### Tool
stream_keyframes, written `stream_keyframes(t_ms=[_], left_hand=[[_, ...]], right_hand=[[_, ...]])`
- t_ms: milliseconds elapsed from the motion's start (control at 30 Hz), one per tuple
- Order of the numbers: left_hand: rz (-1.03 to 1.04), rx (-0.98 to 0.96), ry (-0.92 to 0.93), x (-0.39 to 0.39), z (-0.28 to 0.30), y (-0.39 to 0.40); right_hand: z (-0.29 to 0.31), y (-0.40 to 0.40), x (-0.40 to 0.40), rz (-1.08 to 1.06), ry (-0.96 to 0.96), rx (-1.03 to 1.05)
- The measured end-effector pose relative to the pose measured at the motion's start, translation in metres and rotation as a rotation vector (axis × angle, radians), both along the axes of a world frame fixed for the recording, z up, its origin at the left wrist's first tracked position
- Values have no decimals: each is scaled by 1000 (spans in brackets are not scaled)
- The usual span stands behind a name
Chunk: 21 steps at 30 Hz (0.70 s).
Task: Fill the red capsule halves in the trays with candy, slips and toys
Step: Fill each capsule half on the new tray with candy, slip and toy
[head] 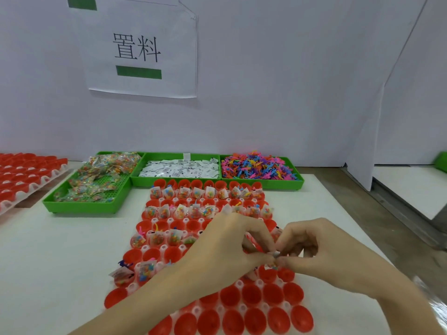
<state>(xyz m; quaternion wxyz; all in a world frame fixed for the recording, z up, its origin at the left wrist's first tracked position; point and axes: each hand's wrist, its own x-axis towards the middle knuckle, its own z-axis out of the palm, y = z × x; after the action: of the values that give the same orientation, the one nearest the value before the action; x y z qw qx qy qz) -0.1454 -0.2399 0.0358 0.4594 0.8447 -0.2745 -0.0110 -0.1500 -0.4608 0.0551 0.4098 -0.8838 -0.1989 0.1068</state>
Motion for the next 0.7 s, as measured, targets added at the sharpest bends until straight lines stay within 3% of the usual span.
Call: stream_keyframes(t_ms=[433,700], left_hand=[[3,187,-166,-3,5,-4],[-31,301,-205,2,4,-5]], right_hand=[[-14,2,5,-15,105,20],[-19,5,6,-2,-37,-151]])
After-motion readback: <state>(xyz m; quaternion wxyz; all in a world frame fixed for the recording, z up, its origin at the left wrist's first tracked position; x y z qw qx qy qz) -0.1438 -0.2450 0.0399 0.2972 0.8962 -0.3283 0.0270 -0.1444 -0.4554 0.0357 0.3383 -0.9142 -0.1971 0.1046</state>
